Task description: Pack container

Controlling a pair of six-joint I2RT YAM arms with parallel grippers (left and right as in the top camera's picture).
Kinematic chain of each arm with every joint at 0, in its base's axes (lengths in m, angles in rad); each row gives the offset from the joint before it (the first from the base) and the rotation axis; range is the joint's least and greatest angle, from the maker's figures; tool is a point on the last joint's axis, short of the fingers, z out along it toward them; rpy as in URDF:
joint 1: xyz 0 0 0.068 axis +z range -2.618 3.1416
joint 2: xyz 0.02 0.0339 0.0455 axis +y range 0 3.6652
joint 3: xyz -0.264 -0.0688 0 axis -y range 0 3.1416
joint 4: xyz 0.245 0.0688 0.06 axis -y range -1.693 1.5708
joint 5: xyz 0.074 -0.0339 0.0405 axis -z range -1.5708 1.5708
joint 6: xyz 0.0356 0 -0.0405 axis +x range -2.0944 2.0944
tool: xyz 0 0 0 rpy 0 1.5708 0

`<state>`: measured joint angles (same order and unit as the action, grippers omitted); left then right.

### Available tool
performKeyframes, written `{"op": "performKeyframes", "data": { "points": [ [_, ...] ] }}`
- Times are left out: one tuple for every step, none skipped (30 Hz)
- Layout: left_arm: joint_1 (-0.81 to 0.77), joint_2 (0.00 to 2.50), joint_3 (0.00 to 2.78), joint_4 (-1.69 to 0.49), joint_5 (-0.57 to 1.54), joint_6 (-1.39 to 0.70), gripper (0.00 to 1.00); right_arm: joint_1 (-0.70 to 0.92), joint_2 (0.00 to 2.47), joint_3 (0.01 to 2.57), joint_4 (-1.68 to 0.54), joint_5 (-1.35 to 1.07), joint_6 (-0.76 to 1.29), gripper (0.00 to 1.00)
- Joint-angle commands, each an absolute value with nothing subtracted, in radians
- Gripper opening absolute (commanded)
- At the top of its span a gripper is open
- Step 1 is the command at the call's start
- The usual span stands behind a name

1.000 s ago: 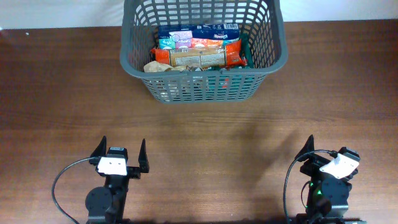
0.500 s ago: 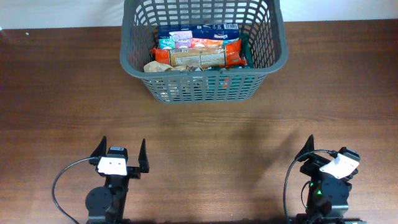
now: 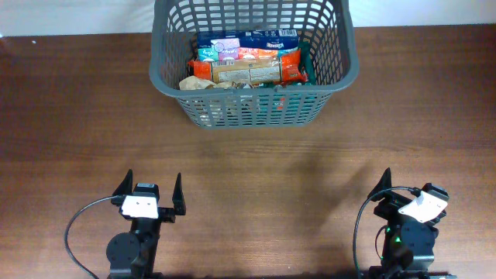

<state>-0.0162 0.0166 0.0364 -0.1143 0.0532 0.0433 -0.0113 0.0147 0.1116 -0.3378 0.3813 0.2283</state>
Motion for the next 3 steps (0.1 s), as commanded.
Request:
{"op": "performKeyframes", "data": {
  "points": [
    [-0.019,0.005,0.027,-0.113,0.065,0.038,0.99,-0.006,0.005,0.104,-0.337,0.397,0.224,0.99],
    [-0.019,0.005,0.027,-0.113,0.065,0.038,0.99,-0.006,0.005,0.104,-0.337,0.397,0.224,0.99],
    [-0.019,0.005,0.027,-0.113,0.065,0.038,0.99,-0.006,0.005,0.104,-0.337,0.397,0.224,0.99]
  ]
}}
